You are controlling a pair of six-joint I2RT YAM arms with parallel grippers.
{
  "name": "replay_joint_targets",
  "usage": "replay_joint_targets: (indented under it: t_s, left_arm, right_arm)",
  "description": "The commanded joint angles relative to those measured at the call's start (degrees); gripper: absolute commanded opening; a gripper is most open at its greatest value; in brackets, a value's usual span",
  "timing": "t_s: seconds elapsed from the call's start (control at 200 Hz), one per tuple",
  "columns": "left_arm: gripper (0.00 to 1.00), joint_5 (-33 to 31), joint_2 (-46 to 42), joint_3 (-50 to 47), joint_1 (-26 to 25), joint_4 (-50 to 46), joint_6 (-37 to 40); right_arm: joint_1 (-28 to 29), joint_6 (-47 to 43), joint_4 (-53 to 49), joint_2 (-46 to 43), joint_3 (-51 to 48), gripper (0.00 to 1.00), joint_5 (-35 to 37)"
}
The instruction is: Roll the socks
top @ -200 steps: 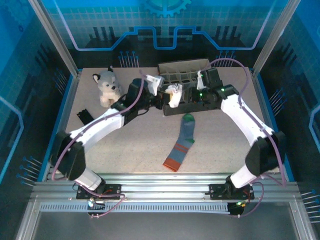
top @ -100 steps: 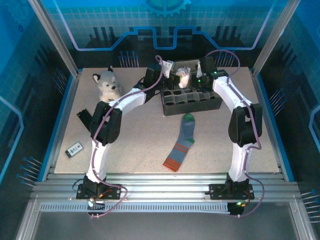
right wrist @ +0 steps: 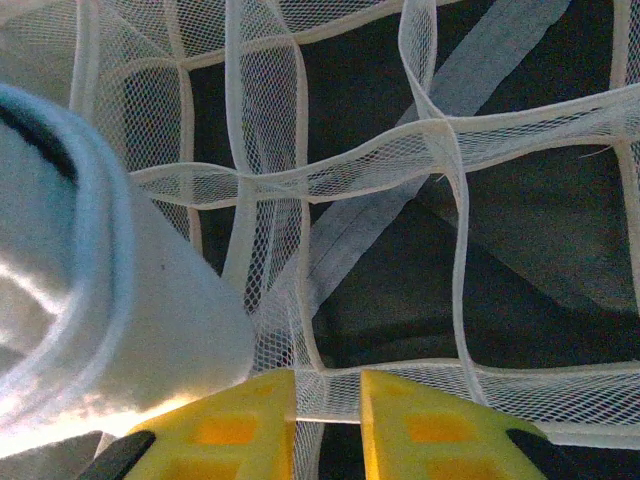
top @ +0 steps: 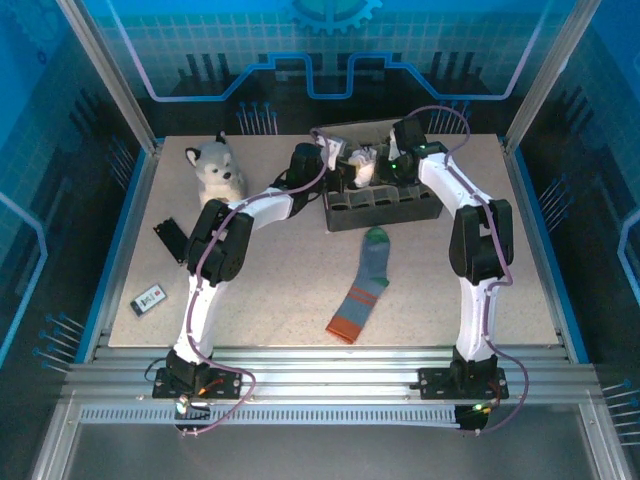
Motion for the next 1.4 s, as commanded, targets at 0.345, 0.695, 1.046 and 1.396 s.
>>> replay_joint_targets:
  t_s: [0.345,0.695,1.046,1.396]
  left_arm:
    - [0.00,2.7,-0.2,-4.0,3.2,6.2,-0.2]
    - [0.00,2.7,-0.4,-4.6,2.5,3.4,3.4]
    - [0.00,2.4,-1.3,-6.4,4.2,4.5,5.5]
    - [0.00,2.9,-0.7,-1.8,0.6,-5.6,15.2]
  right_arm:
    - [-0.2,-0.9,-1.7,2.8,-0.1,0.22,1.3]
    - [-0.5,-0.8,-1.6,3.4,-0.7,0.22,1.4]
    - [-2.0,-0.9,-1.6,3.7,-3.4,0.21,1.9]
    - [-1.8,-0.4,-0.4,3.5,-3.1,0.20,0.3]
